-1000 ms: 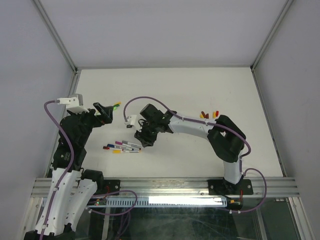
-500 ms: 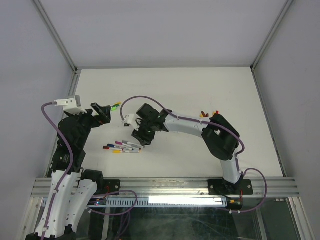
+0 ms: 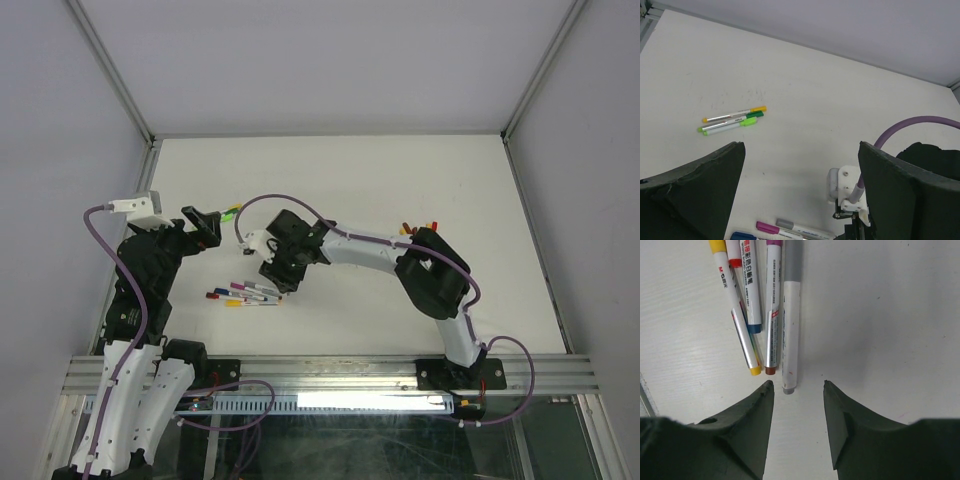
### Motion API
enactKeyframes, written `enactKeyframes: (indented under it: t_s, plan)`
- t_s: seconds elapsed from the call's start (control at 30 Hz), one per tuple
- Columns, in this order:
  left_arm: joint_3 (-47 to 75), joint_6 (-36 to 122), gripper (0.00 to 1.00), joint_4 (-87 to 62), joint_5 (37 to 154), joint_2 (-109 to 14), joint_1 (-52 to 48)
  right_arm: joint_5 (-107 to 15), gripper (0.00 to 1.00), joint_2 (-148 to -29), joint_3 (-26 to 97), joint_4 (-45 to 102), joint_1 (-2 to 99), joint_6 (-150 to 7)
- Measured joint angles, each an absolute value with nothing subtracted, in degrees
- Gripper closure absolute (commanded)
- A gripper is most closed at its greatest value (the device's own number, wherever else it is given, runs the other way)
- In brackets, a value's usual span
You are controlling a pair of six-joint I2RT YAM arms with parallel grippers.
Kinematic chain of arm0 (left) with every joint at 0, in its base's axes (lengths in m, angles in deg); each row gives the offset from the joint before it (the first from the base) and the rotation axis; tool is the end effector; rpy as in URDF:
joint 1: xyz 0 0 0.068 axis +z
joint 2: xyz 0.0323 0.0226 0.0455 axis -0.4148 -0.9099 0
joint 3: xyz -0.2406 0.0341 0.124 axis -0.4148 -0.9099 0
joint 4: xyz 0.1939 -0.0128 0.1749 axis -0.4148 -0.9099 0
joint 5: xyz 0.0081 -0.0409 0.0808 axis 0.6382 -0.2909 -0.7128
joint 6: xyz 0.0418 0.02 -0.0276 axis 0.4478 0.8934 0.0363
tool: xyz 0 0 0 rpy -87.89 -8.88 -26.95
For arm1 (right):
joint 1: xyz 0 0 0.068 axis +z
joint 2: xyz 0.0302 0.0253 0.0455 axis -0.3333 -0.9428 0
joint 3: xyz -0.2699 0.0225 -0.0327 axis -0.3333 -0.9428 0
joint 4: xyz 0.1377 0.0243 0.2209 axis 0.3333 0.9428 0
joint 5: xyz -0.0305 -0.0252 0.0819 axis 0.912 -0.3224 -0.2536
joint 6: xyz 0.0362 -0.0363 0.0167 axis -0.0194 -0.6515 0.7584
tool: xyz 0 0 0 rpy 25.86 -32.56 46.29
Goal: Open the pen caps
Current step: Move the pen to the center of the board.
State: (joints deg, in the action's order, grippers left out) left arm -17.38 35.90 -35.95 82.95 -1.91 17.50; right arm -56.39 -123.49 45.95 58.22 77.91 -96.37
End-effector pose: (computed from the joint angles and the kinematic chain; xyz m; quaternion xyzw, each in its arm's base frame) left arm 0.1275 -0.0130 0.3299 -0.0995 0.7634 -0.1140 0.6280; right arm 0.2170 0.3743 0.1849 -0.6210 0.7266 0.2295 0.1836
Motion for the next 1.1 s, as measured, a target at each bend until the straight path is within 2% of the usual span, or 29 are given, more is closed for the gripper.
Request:
enactKeyframes:
  t_s: [0.5, 0.87, 1.1]
  plan:
    - [-17.49, 35.95, 0.01, -35.93, 82.71, -1.89, 17.87, -54.62, 0.55, -126.66, 50.89, 59.18, 78.32, -94.88]
    - [-17.53, 35.97, 0.01, -35.91, 82.52, -1.43, 17.87, -54.4, 0.68, -129.93, 53.71, 60.93, 79.39, -93.99]
    - [-17.58, 35.97, 0.01, -35.93, 82.52, -1.43, 17.87, -53.66, 0.74, -130.55, 53.73, 61.3, 79.39, -93.96]
